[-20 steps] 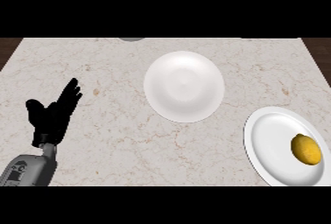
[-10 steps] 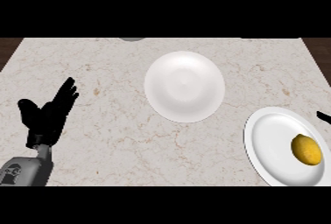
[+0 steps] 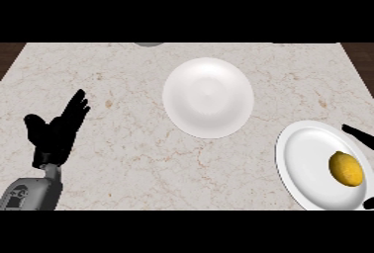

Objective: Pick the lemon from the plate and place it in the plate

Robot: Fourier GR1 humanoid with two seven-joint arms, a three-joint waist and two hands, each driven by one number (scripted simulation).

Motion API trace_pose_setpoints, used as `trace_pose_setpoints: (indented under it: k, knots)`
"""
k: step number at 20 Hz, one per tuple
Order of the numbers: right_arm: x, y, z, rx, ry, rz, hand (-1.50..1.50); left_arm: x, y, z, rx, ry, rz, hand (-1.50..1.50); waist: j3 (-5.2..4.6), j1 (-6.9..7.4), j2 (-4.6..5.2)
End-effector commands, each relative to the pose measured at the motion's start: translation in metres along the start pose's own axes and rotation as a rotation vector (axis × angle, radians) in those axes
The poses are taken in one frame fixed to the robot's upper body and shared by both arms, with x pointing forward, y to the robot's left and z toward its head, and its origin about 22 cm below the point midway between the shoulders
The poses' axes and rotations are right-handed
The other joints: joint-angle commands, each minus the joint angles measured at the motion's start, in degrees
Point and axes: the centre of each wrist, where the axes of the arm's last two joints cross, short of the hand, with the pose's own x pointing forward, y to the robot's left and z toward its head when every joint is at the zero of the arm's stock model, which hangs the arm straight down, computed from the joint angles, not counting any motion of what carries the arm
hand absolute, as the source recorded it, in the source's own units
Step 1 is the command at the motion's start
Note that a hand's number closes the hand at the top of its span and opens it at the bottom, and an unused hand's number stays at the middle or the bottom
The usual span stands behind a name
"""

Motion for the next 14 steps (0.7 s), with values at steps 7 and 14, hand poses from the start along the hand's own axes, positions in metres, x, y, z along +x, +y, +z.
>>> trace_pose_setpoints:
  k: [7,14]
  knots:
    - [0.001,0.030,-0.034,0.021,0.012,0.062,-1.50,0.009,-0.006,-0.006,-0.016,-0.004,0.012,0.00,0.02,0.12,0.03]
    - [-0.008,0.031,-0.034,0.179,-0.060,0.111,1.50,0.014,0.005,-0.006,-0.020,-0.002,0.002,0.00,0.04,0.28,0.05]
